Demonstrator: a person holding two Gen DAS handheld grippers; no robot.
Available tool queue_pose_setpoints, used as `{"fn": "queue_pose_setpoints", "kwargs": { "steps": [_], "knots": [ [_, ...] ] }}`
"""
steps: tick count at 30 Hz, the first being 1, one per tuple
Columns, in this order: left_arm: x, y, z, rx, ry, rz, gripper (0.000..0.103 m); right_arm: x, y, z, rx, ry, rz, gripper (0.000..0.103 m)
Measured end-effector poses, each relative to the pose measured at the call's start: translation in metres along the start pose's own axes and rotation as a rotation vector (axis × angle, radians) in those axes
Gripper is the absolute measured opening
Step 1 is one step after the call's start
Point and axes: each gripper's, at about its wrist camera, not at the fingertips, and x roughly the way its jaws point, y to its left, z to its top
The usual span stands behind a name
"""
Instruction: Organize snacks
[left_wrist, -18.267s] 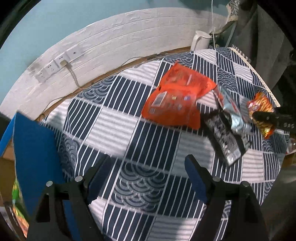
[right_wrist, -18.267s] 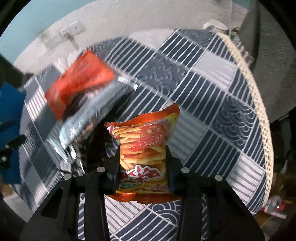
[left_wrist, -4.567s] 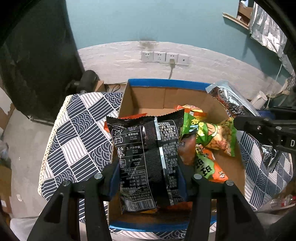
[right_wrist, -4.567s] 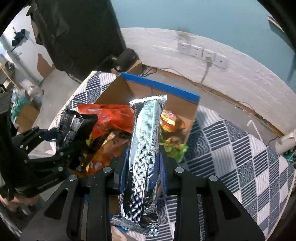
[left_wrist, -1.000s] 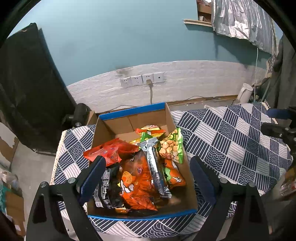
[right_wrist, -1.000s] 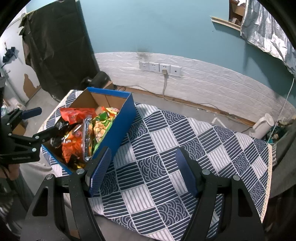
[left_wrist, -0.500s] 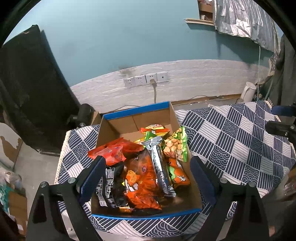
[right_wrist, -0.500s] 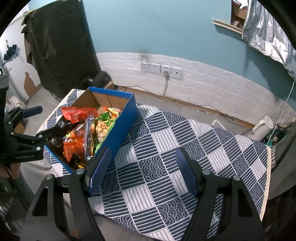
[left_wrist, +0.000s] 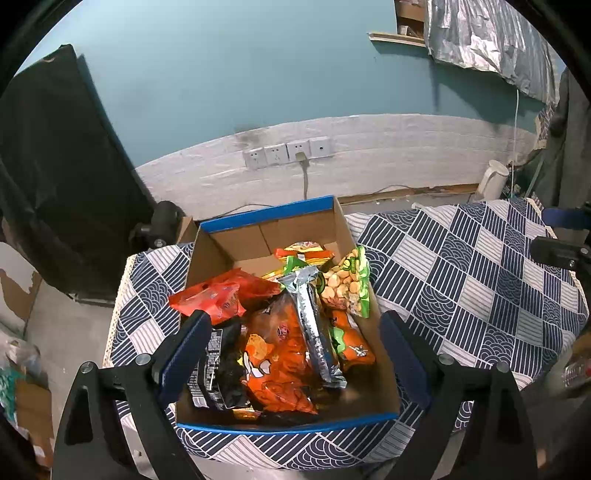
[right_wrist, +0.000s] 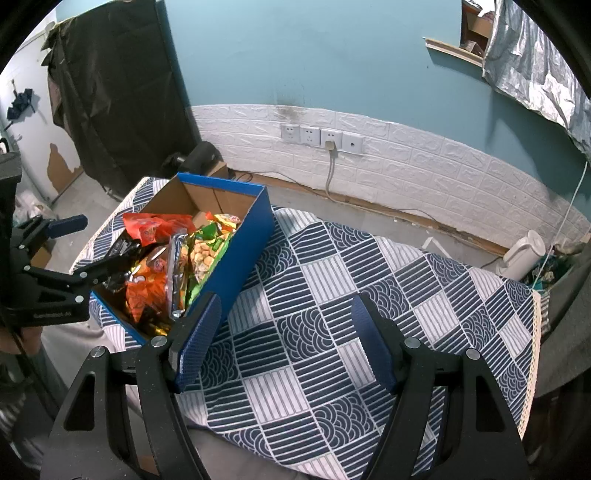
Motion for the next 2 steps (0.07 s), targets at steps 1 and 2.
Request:
{"fn": "queue_pose_setpoints", "kwargs": {
  "steps": [1,2],
  "knots": [
    [0.0005,-0.0001,0.0001,0.0,0.001,-0.001,0.093,0.0,0.0,0.0,0.0,0.001,0.0,0.073],
    [0.0008,-0.0003,0.0001,-0.001,0.004,-0.003,0.093,-0.0001,0.0,0.0,0.0,0.0,0.0,0.073]
  ]
}}
